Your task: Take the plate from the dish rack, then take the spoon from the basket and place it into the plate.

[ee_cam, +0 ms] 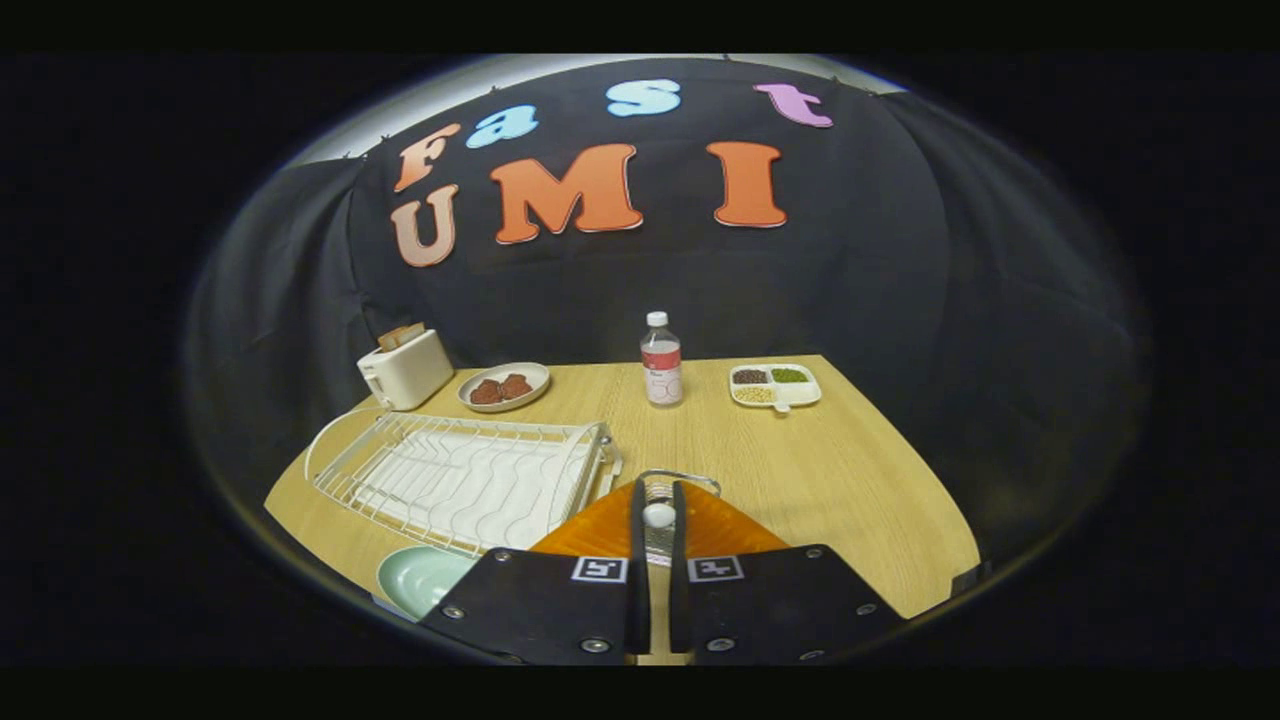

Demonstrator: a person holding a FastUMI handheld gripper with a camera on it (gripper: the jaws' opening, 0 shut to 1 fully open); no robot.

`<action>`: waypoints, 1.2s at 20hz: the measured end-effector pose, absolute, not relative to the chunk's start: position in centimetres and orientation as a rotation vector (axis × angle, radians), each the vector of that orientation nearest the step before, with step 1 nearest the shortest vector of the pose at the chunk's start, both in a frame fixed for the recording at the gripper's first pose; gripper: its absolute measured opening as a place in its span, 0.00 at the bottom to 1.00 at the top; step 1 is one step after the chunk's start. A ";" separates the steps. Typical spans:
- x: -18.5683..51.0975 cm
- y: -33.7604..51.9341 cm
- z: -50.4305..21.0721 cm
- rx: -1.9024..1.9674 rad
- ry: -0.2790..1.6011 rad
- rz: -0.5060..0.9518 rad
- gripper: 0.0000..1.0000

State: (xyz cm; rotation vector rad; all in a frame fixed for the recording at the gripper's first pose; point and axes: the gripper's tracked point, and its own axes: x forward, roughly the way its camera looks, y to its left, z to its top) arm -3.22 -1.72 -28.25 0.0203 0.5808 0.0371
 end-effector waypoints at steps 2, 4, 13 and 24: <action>-3.9 -1.6 -26.2 0.013 0.558 0.049 0.08; -4.6 -1.2 -24.4 0.013 0.542 0.066 0.08; -7.1 2.1 -19.4 -0.017 0.475 0.161 0.08; -11.2 10.2 -20.0 0.019 0.502 0.431 0.08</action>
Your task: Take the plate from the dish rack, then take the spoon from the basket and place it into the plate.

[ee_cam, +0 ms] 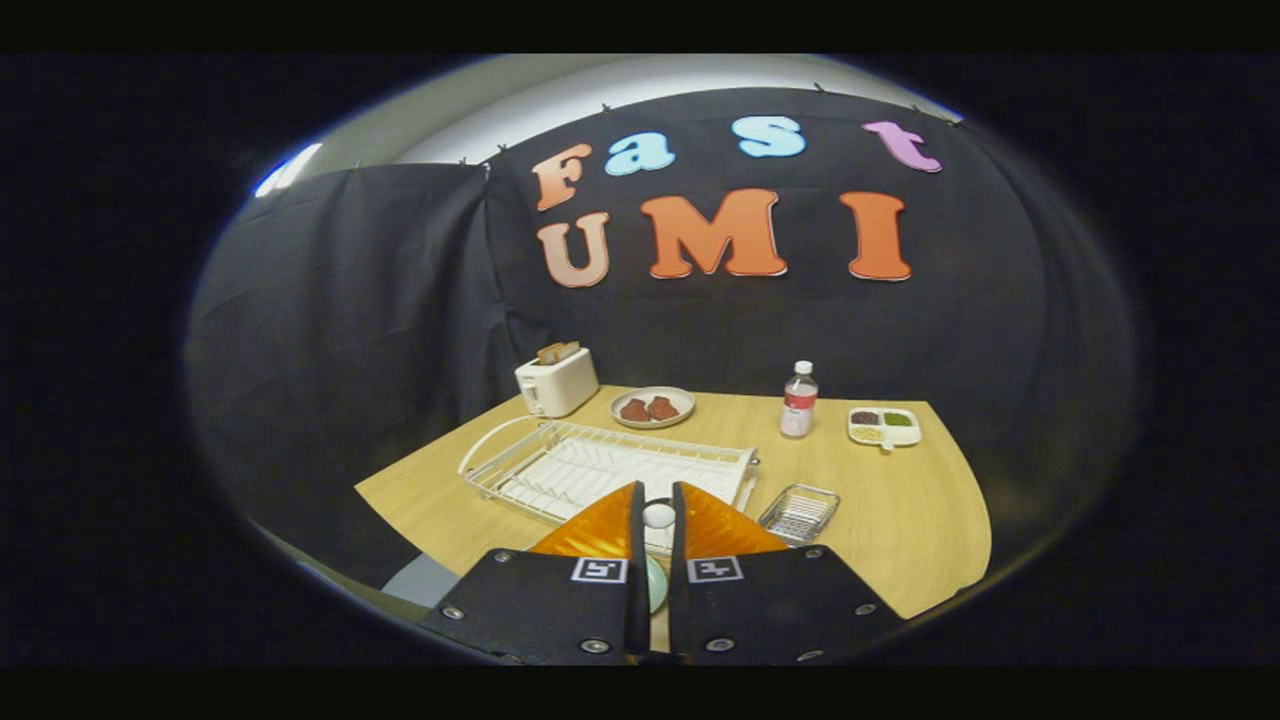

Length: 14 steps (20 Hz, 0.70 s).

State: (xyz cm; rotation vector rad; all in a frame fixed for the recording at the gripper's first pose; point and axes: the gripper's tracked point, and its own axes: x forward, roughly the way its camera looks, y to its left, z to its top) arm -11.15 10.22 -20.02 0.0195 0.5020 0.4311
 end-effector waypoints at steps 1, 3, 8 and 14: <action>-11.6 10.9 -20.4 0.021 0.511 0.458 0.08; -12.4 12.0 -21.5 0.007 0.538 0.508 0.07; -13.9 14.3 -24.3 -0.008 0.605 0.609 0.07; -14.9 15.7 -29.0 0.006 0.703 0.635 0.07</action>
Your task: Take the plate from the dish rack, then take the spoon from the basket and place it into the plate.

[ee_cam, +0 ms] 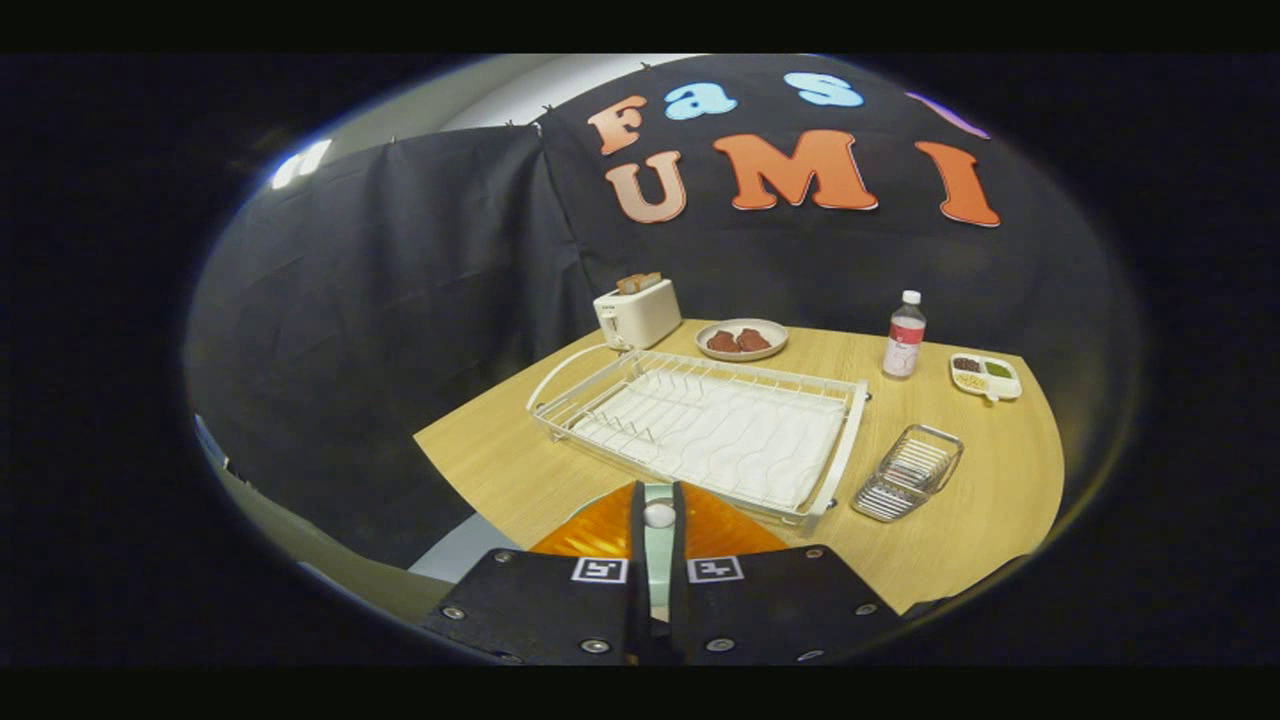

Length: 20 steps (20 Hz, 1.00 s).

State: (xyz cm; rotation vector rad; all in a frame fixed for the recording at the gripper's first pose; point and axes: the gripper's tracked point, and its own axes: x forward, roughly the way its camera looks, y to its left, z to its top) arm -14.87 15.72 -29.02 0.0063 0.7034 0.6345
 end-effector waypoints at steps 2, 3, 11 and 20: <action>-15.2 16.3 -30.2 -0.017 0.722 0.641 0.07; -15.3 16.6 -30.6 -0.021 0.721 0.644 0.08; -14.8 18.5 -32.5 -0.030 0.696 0.666 0.08; -16.1 16.0 -35.6 0.009 0.814 0.633 0.15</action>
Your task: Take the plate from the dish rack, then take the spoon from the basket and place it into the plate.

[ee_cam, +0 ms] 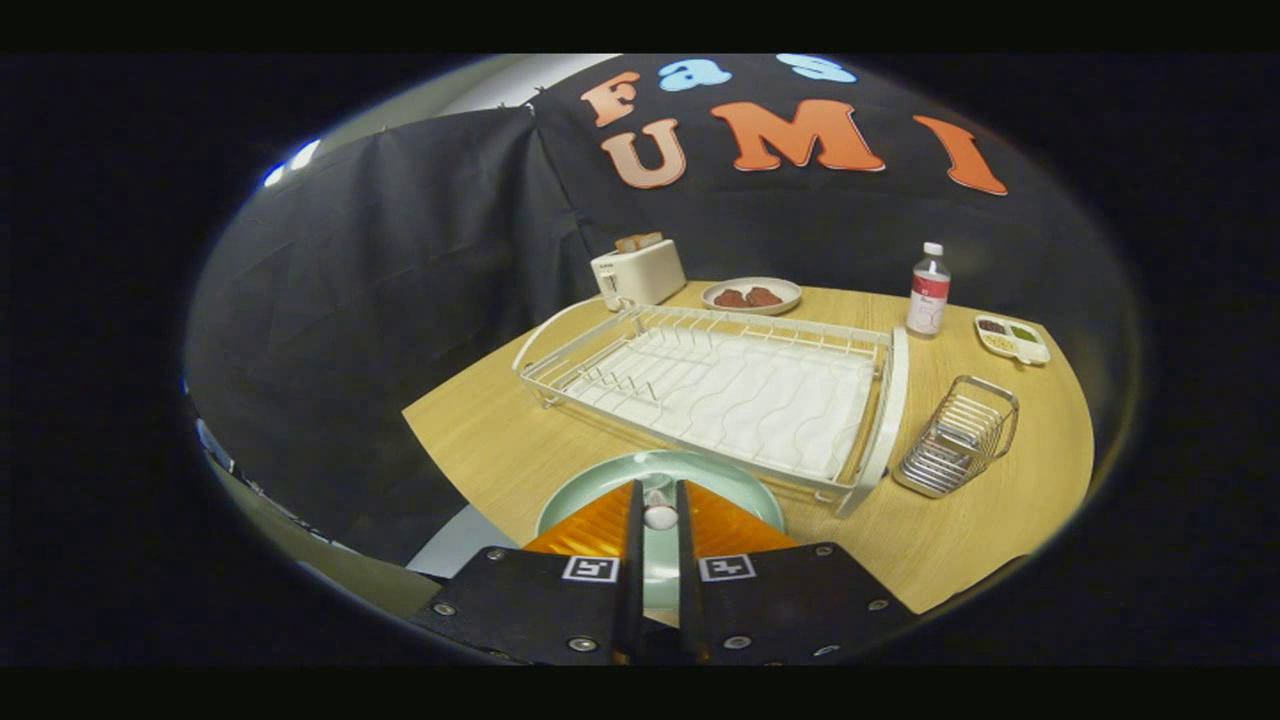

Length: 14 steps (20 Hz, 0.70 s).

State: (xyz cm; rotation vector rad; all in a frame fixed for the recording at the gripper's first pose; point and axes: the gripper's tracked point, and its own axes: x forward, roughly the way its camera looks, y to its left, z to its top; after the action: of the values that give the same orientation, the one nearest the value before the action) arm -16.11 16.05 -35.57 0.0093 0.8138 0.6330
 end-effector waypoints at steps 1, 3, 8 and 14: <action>-16.2 15.6 -35.9 0.011 0.822 0.620 0.15; -16.5 15.0 -36.7 0.020 0.852 0.601 0.16; -15.8 13.4 -35.9 0.048 0.846 0.542 0.19; -11.8 11.4 -29.8 0.062 0.697 0.474 0.33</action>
State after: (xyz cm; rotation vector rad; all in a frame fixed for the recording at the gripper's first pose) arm -11.79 11.43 -29.81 0.0618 0.6973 0.4736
